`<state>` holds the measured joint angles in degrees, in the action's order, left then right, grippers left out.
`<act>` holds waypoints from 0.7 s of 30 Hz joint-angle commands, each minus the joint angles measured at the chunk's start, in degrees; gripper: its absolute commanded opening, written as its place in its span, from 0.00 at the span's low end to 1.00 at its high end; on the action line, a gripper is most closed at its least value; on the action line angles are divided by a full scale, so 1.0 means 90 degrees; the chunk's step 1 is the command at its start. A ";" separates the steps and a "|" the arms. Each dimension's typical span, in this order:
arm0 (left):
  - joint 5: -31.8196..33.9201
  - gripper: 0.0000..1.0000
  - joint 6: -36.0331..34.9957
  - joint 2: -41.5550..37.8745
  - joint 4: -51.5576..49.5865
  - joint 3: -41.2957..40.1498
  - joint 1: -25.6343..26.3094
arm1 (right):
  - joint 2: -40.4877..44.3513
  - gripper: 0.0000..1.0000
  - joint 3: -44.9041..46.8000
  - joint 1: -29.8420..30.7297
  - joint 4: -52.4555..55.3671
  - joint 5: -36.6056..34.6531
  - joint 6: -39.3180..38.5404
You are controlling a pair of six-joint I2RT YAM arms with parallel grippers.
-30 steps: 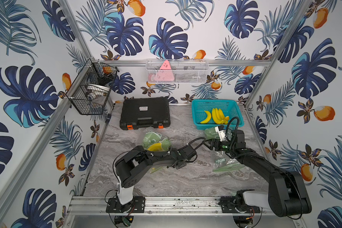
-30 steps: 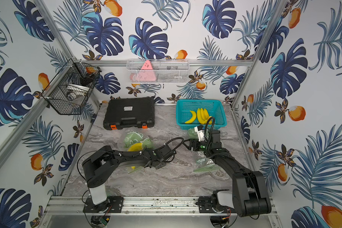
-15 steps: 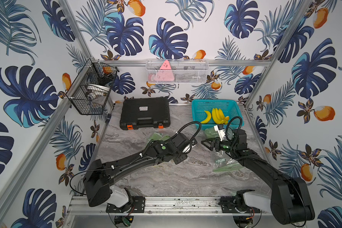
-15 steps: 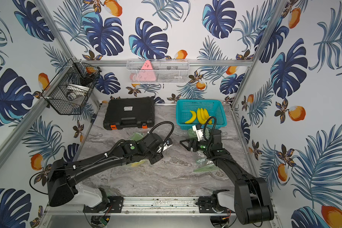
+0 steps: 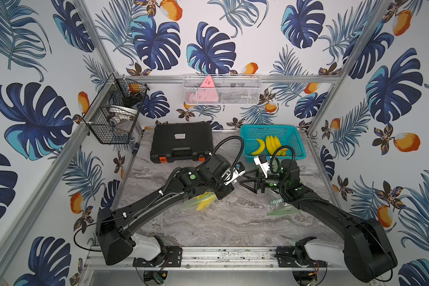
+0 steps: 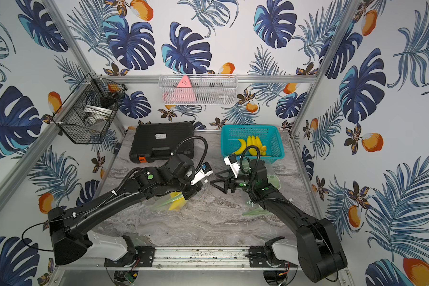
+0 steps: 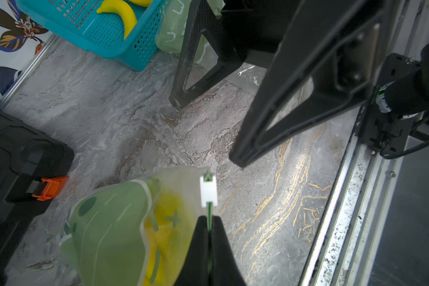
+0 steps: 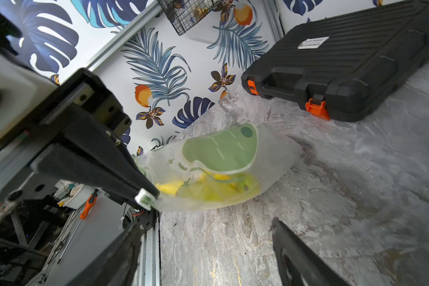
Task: Open the zip-top bag and take out the banana
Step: Pick up the zipper food storage bag at the center of the board.
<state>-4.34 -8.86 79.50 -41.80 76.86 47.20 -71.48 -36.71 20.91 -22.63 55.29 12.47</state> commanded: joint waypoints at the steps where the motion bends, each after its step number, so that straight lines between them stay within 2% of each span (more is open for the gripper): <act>1: -0.0464 0.00 0.0153 -0.0044 -0.0101 0.0117 -0.0067 | -0.0082 0.83 -0.0113 0.0029 -0.0440 0.0236 -0.0129; 10: -0.0891 0.00 0.0281 -0.0063 -0.0073 0.0246 -0.0336 | -0.0706 0.74 -0.0433 0.0222 -0.1023 0.0778 -0.0025; 21: -0.1287 0.00 0.0467 -0.0184 0.0260 -0.0060 -0.0579 | -0.0810 0.72 -0.0277 0.0513 -0.1589 0.0988 -0.0005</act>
<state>-13.63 -5.72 78.41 -41.60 76.71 42.44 -79.11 -39.46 25.06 -33.17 62.89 12.84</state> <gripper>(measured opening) 0.072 0.725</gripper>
